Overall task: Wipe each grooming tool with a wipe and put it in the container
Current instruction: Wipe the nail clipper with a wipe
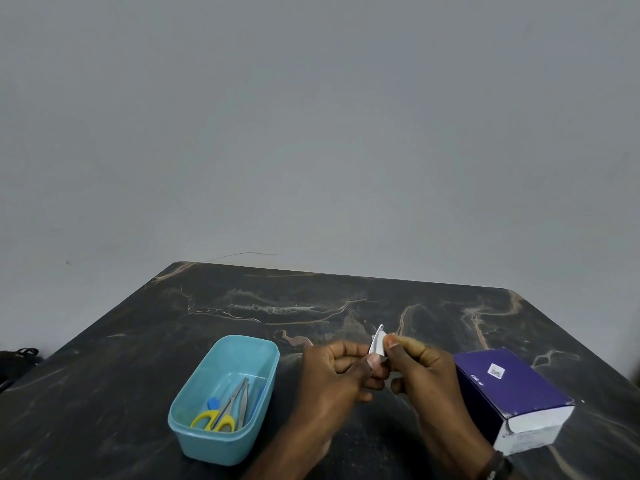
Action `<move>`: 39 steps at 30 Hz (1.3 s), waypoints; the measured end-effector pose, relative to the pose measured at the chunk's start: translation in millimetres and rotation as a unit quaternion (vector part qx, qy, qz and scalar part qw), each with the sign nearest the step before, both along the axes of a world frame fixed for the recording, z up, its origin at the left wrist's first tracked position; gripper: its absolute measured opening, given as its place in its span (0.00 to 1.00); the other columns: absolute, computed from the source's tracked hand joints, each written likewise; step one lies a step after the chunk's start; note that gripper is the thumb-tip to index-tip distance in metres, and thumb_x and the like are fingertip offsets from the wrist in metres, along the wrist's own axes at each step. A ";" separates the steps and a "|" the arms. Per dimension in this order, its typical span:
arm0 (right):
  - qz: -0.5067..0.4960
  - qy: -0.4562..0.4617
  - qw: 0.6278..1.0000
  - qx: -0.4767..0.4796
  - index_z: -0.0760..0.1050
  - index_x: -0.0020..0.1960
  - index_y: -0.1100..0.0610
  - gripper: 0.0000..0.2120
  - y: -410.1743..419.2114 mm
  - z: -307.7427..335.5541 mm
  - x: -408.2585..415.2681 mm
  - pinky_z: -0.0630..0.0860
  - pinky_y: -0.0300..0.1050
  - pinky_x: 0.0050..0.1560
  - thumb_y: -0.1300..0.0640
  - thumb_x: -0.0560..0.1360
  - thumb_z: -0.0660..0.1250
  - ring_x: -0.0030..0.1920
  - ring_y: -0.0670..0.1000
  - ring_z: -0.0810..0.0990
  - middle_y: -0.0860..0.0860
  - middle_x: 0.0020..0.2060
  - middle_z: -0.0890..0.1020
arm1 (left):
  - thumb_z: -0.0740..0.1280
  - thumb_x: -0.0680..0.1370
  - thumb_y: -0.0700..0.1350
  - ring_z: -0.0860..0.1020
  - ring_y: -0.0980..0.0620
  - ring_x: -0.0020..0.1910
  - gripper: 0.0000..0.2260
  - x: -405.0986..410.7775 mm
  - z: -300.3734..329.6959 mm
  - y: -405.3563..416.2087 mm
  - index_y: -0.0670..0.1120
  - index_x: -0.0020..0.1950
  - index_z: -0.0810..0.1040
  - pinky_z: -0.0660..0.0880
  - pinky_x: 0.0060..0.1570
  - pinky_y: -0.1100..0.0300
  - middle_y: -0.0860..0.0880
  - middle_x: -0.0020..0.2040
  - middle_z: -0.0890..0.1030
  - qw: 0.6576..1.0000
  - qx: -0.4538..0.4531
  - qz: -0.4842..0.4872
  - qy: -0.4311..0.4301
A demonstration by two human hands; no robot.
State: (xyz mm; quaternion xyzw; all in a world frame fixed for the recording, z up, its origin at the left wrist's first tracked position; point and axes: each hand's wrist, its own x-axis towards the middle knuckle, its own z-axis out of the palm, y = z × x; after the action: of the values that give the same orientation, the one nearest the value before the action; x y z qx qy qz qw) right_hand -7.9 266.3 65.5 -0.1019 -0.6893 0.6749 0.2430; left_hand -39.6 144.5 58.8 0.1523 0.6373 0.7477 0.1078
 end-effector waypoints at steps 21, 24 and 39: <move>0.066 -0.033 0.992 -0.101 0.84 0.40 0.63 0.14 4.3 -1.0 3.0 0.76 0.53 0.44 0.51 0.66 0.71 0.40 0.60 0.78 0.65 0.40 0.81 | 0.74 0.72 0.38 0.81 0.49 0.30 0.08 -0.6 -10.3 5.5 0.33 0.44 0.80 0.78 0.31 0.60 0.41 0.34 0.85 0.999 -0.021 -0.037 -0.013; 0.101 -0.052 0.988 -0.108 0.83 0.43 0.66 0.16 4.1 -1.7 3.4 0.77 0.52 0.43 0.52 0.67 0.72 0.39 0.59 0.81 0.66 0.40 0.83 | 0.73 0.73 0.36 0.81 0.50 0.29 0.05 -2.7 -8.6 4.6 0.34 0.43 0.80 0.78 0.31 0.60 0.41 0.34 0.85 1.000 -0.003 -0.007 -0.001; 0.123 -0.054 0.984 -0.119 0.81 0.44 0.70 0.17 5.3 -0.6 3.0 0.77 0.48 0.37 0.54 0.68 0.71 0.31 0.53 0.78 0.62 0.33 0.80 | 0.73 0.73 0.38 0.81 0.51 0.29 0.05 -4.0 -8.1 4.1 0.35 0.42 0.80 0.78 0.31 0.61 0.43 0.32 0.84 1.000 -0.005 -0.001 0.018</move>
State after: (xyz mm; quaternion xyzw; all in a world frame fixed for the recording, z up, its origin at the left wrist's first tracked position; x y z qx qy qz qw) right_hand -4.9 271.6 64.9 -0.0808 -0.6235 0.7702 0.1068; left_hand -43.6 148.6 50.7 0.1656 0.6428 0.7415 0.0979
